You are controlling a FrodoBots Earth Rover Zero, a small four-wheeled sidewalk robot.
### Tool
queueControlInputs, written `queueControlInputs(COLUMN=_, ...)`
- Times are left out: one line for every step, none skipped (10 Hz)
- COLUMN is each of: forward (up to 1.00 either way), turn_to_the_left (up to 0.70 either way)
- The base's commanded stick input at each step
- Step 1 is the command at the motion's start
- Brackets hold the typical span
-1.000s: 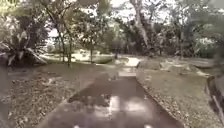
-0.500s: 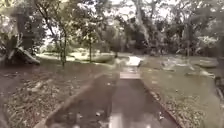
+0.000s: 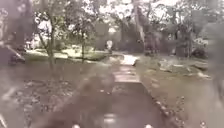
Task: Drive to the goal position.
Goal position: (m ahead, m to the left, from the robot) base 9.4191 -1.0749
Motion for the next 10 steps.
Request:
queueControlInputs(forward=1.00, turn_to_the_left=0.00)
queueControlInputs(forward=1.00, turn_to_the_left=0.00)
queueControlInputs(forward=1.00, turn_to_the_left=0.00)
queueControlInputs(forward=1.00, turn_to_the_left=0.00)
queueControlInputs(forward=1.00, turn_to_the_left=0.00)
queueControlInputs(forward=1.00, turn_to_the_left=-0.29)
queueControlInputs(forward=1.00, turn_to_the_left=-0.40)
queueControlInputs(forward=1.00, turn_to_the_left=-0.40)
queueControlInputs(forward=1.00, turn_to_the_left=-0.40)
queueControlInputs(forward=1.00, turn_to_the_left=-0.26)
